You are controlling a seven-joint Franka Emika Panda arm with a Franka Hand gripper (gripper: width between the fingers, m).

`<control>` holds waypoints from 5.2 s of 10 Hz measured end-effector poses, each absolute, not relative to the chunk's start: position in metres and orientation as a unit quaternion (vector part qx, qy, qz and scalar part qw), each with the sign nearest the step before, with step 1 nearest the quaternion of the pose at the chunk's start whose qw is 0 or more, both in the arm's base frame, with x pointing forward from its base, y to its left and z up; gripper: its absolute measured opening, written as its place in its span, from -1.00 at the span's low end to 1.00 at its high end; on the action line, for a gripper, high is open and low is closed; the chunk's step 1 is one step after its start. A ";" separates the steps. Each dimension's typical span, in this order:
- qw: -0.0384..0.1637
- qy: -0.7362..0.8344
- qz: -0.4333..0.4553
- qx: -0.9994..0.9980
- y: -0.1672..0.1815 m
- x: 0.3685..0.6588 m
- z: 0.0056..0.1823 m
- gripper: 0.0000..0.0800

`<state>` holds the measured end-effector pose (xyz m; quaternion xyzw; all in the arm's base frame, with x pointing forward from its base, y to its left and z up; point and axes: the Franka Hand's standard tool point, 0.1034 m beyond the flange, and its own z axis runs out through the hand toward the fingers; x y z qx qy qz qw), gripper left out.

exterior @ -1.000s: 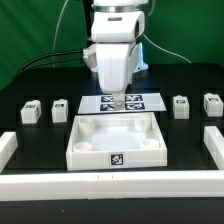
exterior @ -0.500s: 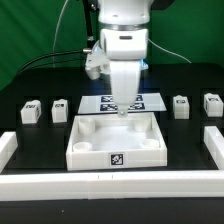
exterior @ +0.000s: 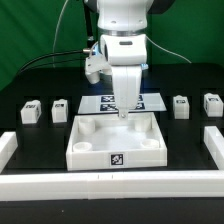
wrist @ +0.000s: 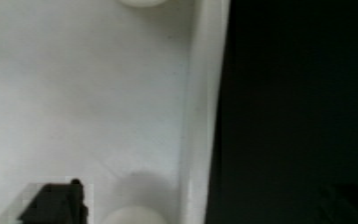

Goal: Assemble one leg

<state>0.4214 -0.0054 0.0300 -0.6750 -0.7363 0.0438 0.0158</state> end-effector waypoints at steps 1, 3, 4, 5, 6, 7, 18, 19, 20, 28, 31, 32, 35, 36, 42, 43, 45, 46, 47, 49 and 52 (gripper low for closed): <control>0.025 -0.735 0.049 -0.675 -0.005 0.414 0.020 0.62; 0.035 -0.731 0.053 -0.679 -0.008 0.407 0.008 0.62; 0.034 -0.731 0.053 -0.679 -0.007 0.408 0.008 0.62; 0.034 -0.731 0.053 -0.680 -0.007 0.409 0.009 0.62; 0.032 -0.728 0.052 -0.683 -0.006 0.410 0.010 0.62; 0.031 -0.727 0.051 -0.684 -0.005 0.410 0.011 0.24; 0.025 -0.727 0.044 -0.685 -0.003 0.417 0.014 -0.83; 0.025 -0.727 0.044 -0.685 -0.003 0.417 0.014 -0.83; 0.025 -0.727 0.044 -0.685 -0.003 0.417 0.014 -0.83; 0.020 -0.734 0.030 -0.679 0.035 0.455 0.013 -0.83; 0.016 -0.727 0.020 -0.687 0.055 0.471 0.013 -0.83; 0.015 -0.718 0.018 -0.696 0.062 0.474 0.013 -0.83; 0.016 -0.713 0.016 -0.701 0.075 0.473 0.013 -0.83; 0.016 -0.710 0.015 -0.704 0.079 0.475 0.013 -0.83; 0.023 -0.704 0.032 -0.709 0.085 0.491 0.015 -0.83; 0.022 -0.701 0.029 -0.712 0.085 0.491 0.014 -0.83; 0.024 -0.701 0.031 -0.712 0.084 0.488 0.013 -0.39; 0.024 -0.701 0.031 -0.712 0.084 0.488 0.013 -0.05; 0.024 -0.701 0.031 -0.712 0.084 0.488 0.013 -0.05; 0.024 -0.701 0.031 -0.712 0.085 0.488 0.013 0.56; 0.022 -0.702 0.030 -0.712 0.084 0.489 0.016 0.62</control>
Offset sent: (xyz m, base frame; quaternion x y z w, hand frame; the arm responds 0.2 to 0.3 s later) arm 0.0011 0.0041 -0.0158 0.0172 0.0117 -0.0045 0.9998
